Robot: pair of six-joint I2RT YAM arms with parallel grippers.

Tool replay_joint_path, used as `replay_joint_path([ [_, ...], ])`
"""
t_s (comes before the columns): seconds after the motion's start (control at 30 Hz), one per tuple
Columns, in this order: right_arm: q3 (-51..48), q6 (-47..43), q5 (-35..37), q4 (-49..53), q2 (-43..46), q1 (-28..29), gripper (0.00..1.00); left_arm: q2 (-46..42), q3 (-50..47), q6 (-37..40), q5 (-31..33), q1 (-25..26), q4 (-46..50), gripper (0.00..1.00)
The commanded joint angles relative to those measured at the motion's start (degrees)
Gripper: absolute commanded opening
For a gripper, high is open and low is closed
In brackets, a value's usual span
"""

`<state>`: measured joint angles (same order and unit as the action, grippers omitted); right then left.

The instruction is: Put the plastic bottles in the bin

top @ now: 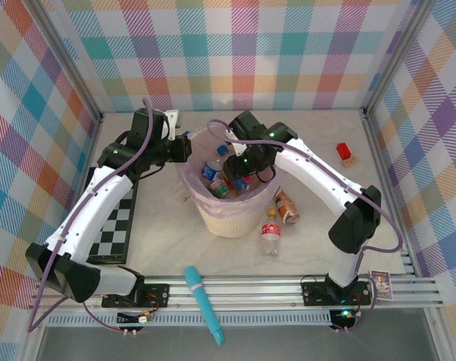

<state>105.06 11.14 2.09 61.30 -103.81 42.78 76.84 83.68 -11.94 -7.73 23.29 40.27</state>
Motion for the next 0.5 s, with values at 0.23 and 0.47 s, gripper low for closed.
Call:
replay_joint_path([
  [0.23,-0.1,-1.7,0.1,0.1,-1.6,1.1,0.80,0.3,0.2,-1.0,-2.0,0.3,-3.0,0.00],
  [0.47,6.9,-4.3,-3.3,2.7,0.6,1.1,0.94,0.4,0.2,-1.1,-2.3,0.3,-3.2,0.00],
])
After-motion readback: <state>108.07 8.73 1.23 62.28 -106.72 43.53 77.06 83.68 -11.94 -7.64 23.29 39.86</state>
